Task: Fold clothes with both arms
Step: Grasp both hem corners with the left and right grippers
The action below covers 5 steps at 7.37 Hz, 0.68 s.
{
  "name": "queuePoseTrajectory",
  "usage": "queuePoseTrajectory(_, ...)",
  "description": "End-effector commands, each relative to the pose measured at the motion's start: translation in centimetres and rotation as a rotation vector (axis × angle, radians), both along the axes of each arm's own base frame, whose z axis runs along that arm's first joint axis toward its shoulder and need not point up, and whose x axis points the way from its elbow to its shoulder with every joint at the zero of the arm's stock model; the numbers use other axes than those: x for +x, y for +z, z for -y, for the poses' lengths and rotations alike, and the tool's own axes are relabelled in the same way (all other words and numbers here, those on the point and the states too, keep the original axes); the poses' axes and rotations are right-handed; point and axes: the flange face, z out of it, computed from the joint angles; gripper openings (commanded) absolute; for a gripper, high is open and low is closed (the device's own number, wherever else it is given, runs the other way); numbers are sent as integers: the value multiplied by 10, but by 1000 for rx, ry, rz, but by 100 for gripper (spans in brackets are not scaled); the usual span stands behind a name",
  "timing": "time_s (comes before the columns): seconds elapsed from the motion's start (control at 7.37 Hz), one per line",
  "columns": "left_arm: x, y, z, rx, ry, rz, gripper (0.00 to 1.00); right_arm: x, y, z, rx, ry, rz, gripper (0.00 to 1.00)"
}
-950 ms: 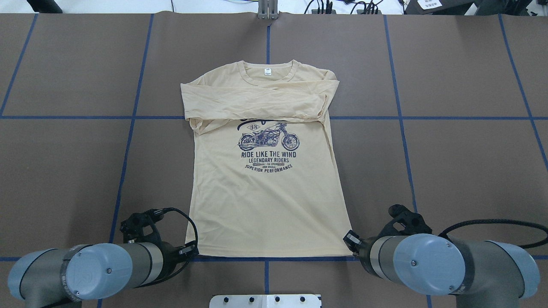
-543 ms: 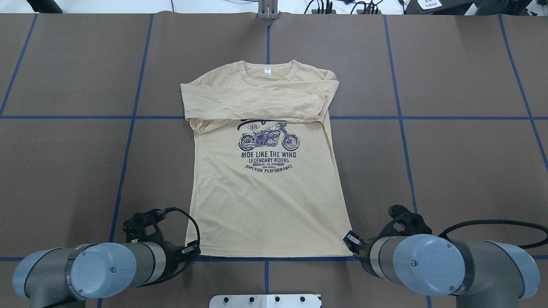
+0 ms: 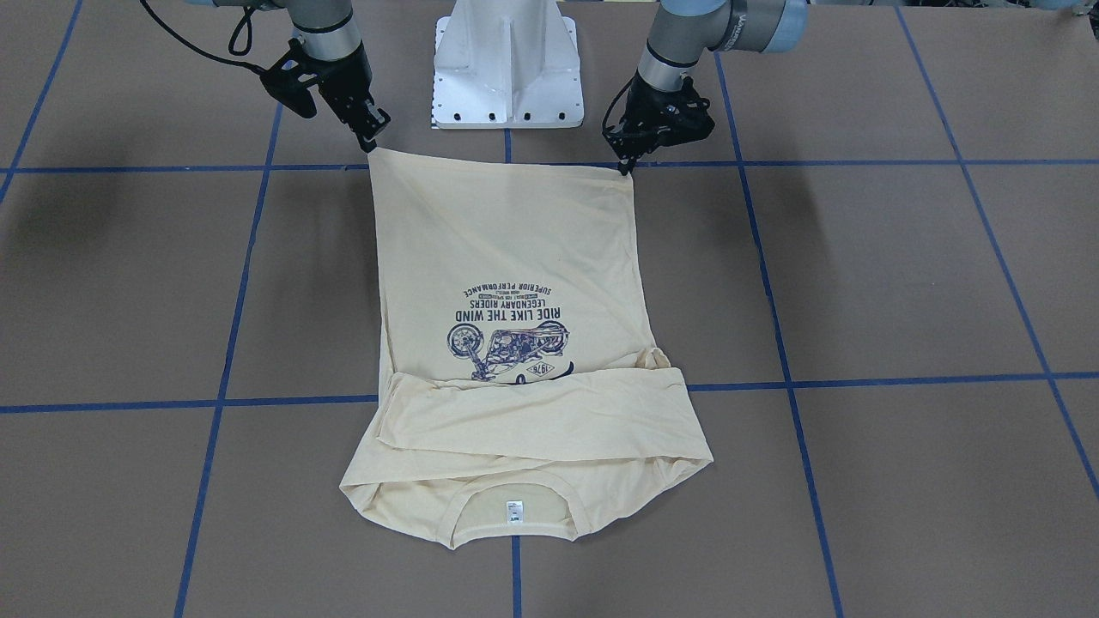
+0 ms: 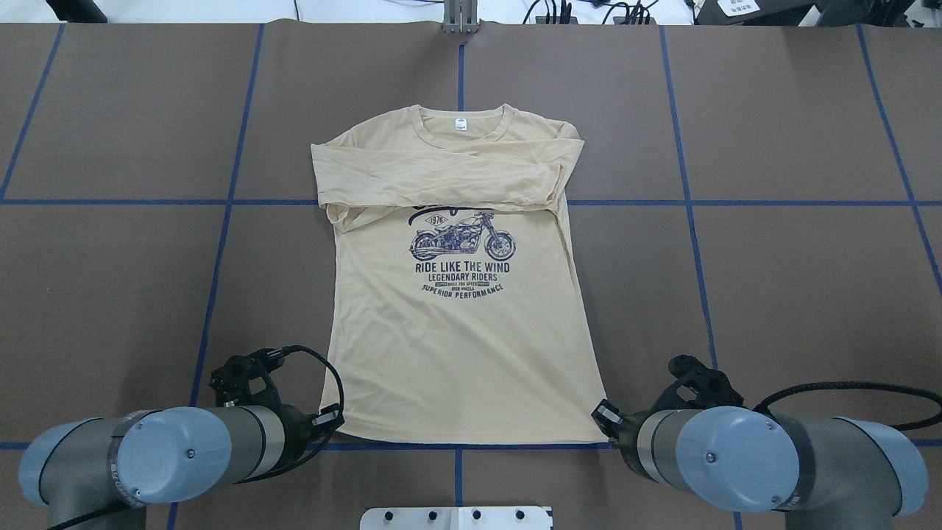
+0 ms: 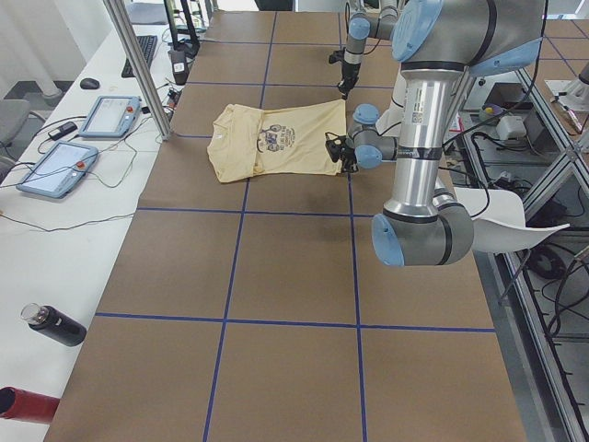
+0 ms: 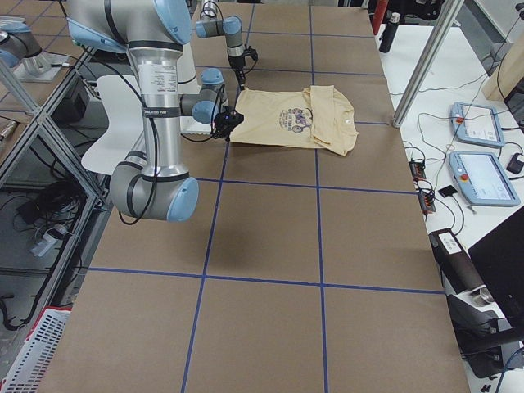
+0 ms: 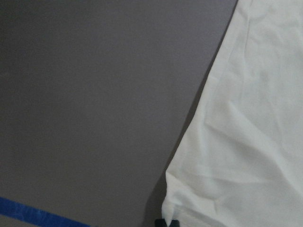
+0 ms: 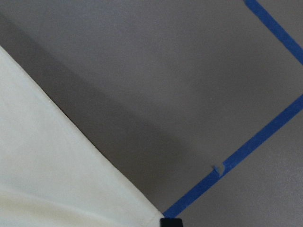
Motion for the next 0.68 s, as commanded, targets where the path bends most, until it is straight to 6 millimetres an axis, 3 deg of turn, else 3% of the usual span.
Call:
queuePoseTrajectory(0.0,-35,-27,-7,-4,-4,-43,0,-1,0,-3,2,-4,-1,0)
queuePoseTrajectory(0.14,-52,-49,-18,-33,2,-69,0,-1,-3,-6,2,-11,6,0)
queuePoseTrajectory(0.27,-46,-55,-45,-94,17,-77,0,4,-12,-15,4,-29,28,0)
queuePoseTrajectory(0.54,-54,-78,-72,-220,1,-142,0,42,-19,-38,2,-73,50,0)
